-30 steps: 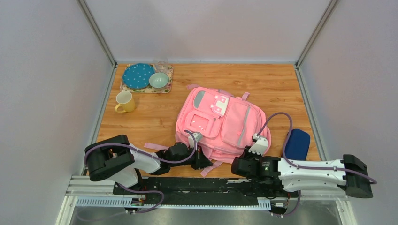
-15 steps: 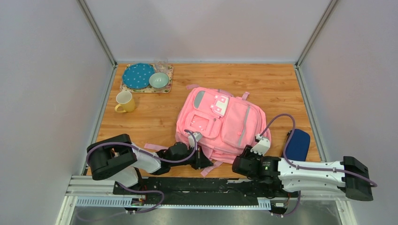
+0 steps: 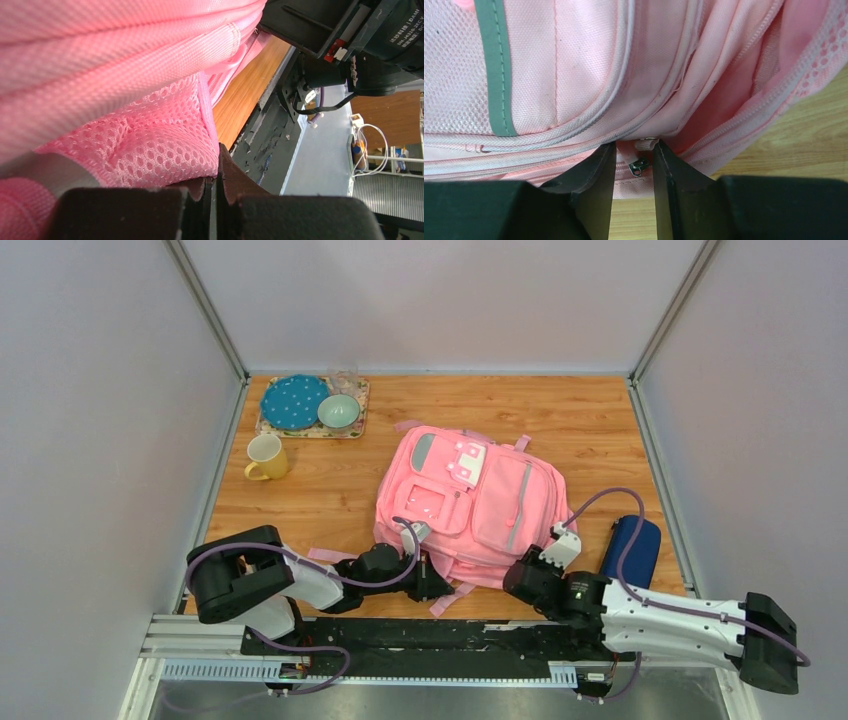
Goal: Pack the student bag
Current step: Zip the student bag at the center of the board.
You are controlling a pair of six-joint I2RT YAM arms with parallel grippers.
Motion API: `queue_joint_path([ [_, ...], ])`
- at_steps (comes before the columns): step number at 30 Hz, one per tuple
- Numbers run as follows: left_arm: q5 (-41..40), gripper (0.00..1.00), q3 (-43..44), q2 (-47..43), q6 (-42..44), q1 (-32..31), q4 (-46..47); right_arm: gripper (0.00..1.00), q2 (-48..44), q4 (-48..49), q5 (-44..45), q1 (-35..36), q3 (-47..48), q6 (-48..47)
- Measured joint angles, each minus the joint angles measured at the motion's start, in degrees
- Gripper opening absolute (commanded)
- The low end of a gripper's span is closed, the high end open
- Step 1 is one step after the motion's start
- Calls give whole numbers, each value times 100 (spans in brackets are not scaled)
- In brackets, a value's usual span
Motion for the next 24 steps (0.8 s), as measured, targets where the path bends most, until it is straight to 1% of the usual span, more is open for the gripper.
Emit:
queue_joint_path([
  [4,0,1,0,24,-2,2,39,37,280,227,-13,-37,20,-380],
  [7,-2,1,0,26,-2,2,39,37,787,304,13,-50,229,-789],
  [8,-2,1,0,26,-4,2,42,27,1005,302,33,-55,348,-931],
  [10,-4,1,0,26,-4,9,39,13,1379,297,72,-59,540,-1172],
  [11,-7,2,0,26,-2,9,37,1,1580,275,94,-59,669,-1292],
  [14,-2,3,0,26,-4,44,35,0,2146,136,157,-59,1029,-1563],
  [18,26,3,0,26,-22,114,35,0,2426,-59,177,-20,1266,-1637],
  [21,52,3,0,26,-39,142,37,0,2282,-186,177,63,1270,-1547],
  [24,66,5,-2,24,-63,160,39,1,1650,-212,168,140,1069,-1482],
])
